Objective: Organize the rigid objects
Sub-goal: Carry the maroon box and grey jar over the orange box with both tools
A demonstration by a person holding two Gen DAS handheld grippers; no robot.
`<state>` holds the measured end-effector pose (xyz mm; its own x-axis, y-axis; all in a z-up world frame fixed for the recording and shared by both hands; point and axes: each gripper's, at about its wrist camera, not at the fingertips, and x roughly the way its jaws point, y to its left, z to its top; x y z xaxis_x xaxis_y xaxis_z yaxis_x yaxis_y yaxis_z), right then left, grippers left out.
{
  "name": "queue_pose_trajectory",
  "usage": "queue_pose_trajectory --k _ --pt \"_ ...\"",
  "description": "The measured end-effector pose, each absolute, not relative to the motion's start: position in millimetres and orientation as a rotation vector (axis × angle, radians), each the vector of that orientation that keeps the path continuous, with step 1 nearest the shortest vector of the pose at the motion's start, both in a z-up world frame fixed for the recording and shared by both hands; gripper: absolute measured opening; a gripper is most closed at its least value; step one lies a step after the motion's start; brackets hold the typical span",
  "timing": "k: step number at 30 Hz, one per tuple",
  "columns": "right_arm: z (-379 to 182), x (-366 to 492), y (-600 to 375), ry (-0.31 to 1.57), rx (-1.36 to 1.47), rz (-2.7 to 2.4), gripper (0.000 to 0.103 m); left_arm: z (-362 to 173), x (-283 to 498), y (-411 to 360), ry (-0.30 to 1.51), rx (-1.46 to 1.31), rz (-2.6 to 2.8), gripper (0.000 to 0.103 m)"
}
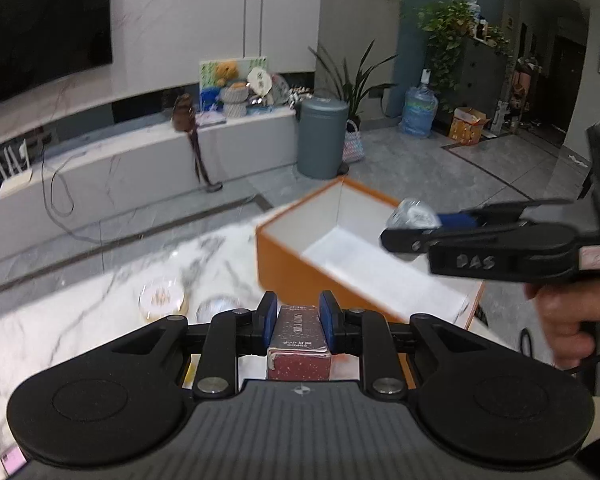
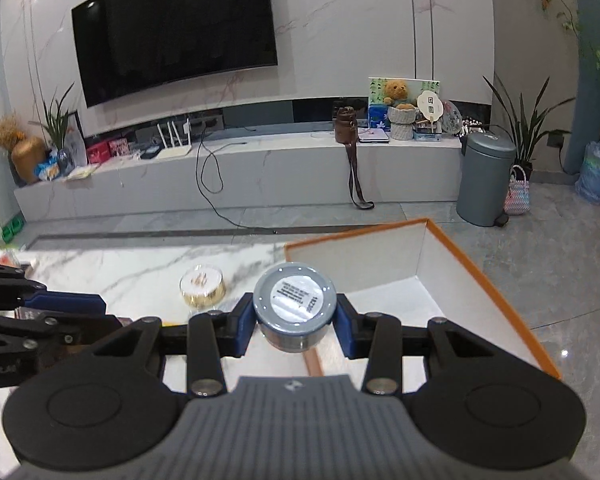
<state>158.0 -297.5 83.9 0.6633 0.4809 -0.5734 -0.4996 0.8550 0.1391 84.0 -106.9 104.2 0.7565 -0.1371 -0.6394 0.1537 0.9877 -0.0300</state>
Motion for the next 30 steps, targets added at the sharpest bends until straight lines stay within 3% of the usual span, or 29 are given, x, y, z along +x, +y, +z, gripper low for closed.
queue_pose_trajectory --k 12,30 --pt "64.3 217.0 -345.8 0.676 0.017 0.47 0.041 118.4 167.8 -167.0 0.688 0.073 -0.219 0.026" --pt "-11.1 261.4 -391.1 0.866 -0.055 0.403 0.041 25.5 246.8 -226.6 0.818 -0.01 -0.222 0.026"
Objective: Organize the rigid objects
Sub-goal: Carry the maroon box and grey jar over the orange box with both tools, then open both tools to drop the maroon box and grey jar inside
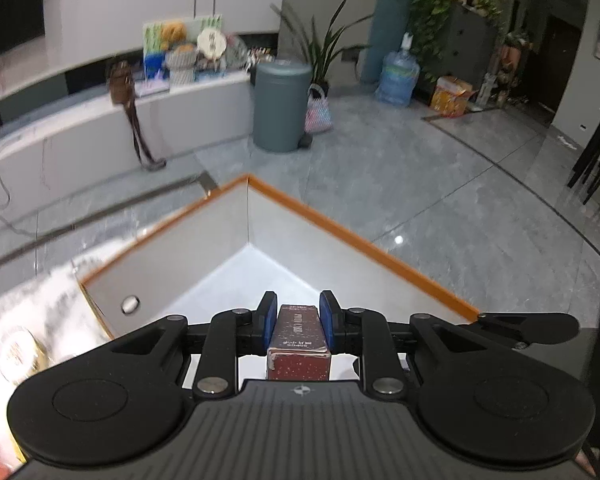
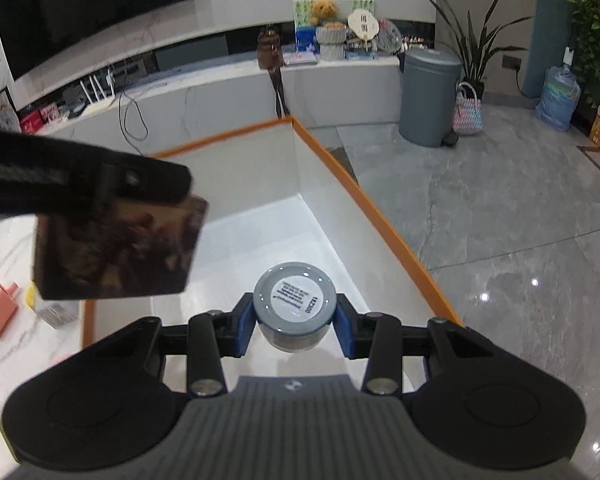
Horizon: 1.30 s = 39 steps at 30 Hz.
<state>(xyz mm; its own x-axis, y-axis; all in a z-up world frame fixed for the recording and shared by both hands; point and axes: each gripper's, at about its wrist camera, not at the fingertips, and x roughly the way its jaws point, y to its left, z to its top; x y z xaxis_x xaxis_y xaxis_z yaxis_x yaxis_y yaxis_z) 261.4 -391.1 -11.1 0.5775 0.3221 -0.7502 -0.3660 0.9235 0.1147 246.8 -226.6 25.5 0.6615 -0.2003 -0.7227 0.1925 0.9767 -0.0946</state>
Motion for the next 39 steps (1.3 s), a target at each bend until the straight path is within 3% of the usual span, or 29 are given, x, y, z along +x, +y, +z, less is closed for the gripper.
queue_pose_trajectory --k 20,31,34,39 --pt "-54.2 271.1 -371.2 0.989 -0.252 0.473 0.041 -35.6 257.1 -242.2 0.928 0.014 -0.149 0.025" --pt "-57.3 266.9 -361.4 0.983 -0.315 0.485 0.04 -39.9 250.8 -247.9 0.961 0.058 -0.143 0.026" --pt "-59.1 265.3 -359.3 0.983 -0.327 0.485 0.04 -38.3 248.3 -251.0 0.963 0.075 -0.146 0.038" --pt "-58.9 261.1 -358.3 0.986 -0.348 0.499 0.045 -32.6 243.5 -251.0 0.948 0.085 -0.148 0.039"
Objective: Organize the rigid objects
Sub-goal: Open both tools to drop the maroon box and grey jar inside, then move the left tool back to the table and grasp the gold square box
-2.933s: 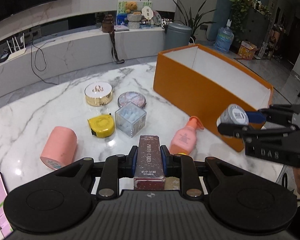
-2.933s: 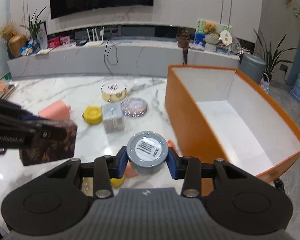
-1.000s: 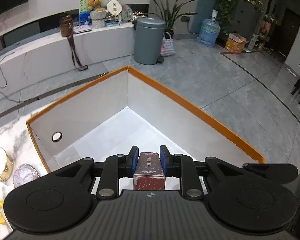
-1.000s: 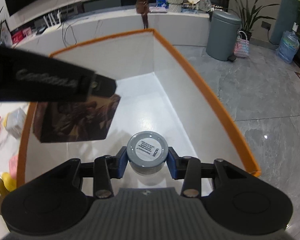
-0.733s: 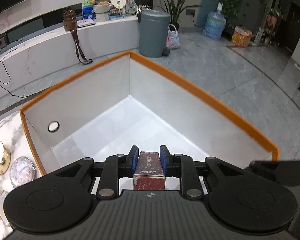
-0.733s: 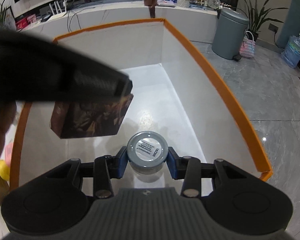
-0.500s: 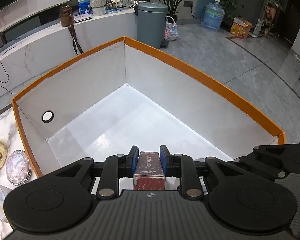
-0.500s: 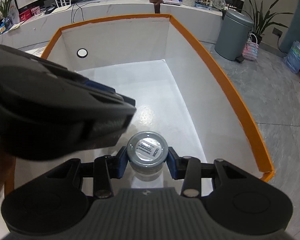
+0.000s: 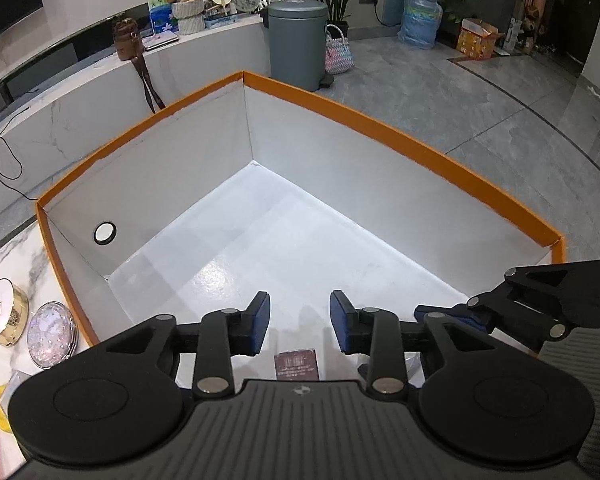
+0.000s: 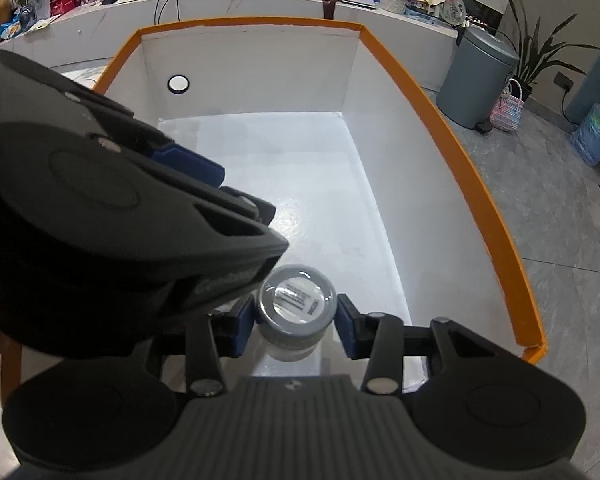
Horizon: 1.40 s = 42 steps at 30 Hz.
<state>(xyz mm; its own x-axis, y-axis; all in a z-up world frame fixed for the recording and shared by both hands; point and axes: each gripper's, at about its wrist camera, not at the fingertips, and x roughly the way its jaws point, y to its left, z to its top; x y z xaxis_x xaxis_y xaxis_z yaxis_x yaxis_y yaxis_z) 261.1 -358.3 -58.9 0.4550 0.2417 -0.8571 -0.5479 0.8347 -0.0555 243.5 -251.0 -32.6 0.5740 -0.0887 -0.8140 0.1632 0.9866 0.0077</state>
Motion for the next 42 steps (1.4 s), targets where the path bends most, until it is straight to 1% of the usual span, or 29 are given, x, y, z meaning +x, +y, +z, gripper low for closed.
queue_pose_trajectory --k 9,23,32,38,42 --pt "-37.9 253.7 -366.9 0.94 -0.302 0.484 0.046 -12.1 233.0 -237.2 0.909 0.062 -0.13 0.039" --pt "0.7 223.8 -358.3 0.848 -0.227 0.467 0.046 40.2 197.5 -202.5 0.804 0.019 -0.104 0.039" --pt "25.0 194.7 -336.8 0.779 -0.219 0.481 0.046 53.0 155.3 -168.7 0.765 -0.012 -0.089 0.04" --pt "37.9 163.6 -314.6 0.725 -0.231 0.53 0.046 59.4 126.8 -136.4 0.741 -0.025 -0.061 0.043" --pt "39.3 142.0 -303.5 0.7 -0.27 0.559 0.046 52.6 108.6 -116.5 0.736 -0.037 -0.049 0.045"
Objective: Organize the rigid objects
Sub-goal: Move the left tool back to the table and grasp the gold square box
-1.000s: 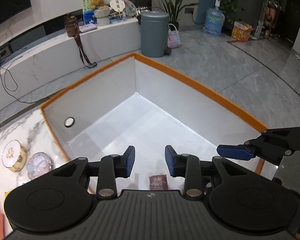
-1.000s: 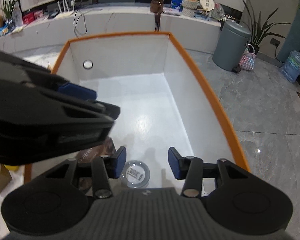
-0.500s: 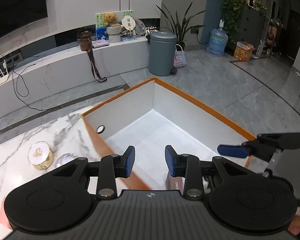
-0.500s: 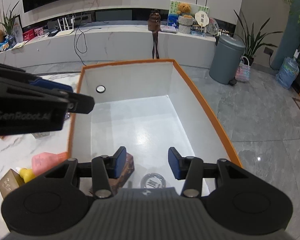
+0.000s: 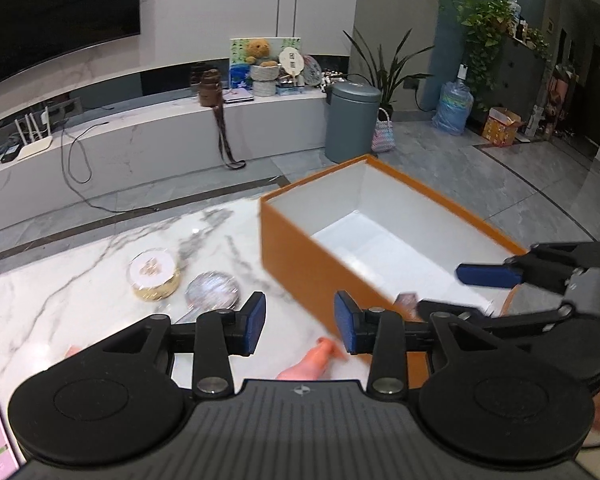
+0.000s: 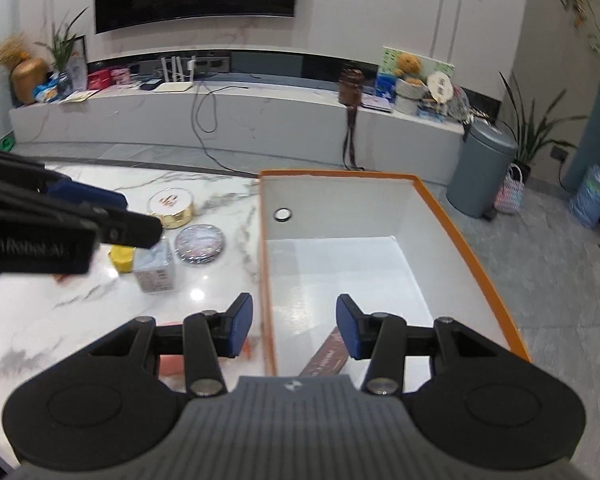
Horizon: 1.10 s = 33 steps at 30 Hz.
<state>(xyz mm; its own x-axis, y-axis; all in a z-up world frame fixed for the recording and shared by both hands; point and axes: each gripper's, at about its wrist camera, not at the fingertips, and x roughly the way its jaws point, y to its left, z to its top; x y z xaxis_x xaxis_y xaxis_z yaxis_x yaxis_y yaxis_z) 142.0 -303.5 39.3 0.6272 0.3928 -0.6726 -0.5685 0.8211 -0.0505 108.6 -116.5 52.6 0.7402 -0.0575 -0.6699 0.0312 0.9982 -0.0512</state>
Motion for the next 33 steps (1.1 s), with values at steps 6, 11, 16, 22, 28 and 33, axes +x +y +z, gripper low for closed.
queue_pose_trajectory --k 6,11,16,22,28,33 --pt "34.1 125.3 -306.8 0.692 -0.266 0.584 0.046 32.3 79.9 -94.2 0.739 -0.024 -0.057 0.049" --pt "28.6 117.1 -309.1 0.688 -0.25 0.598 0.046 17.1 60.2 -84.3 0.732 -0.027 -0.075 0.055" --pt "19.6 111.7 -309.4 0.698 -0.248 0.604 0.046 -5.9 45.6 -78.1 0.728 -0.017 -0.091 0.059" --pt "5.2 105.1 -295.3 0.723 -0.287 0.631 0.046 -40.8 36.1 -71.5 0.773 -0.054 -0.113 0.059" --pt "-9.9 98.9 -272.9 0.742 -0.33 0.68 0.046 -56.4 31.6 -70.8 0.808 -0.084 -0.164 0.066" --pt "-20.2 97.5 -253.3 0.751 -0.36 0.712 0.046 -67.5 31.1 -79.2 0.829 -0.043 -0.171 0.076"
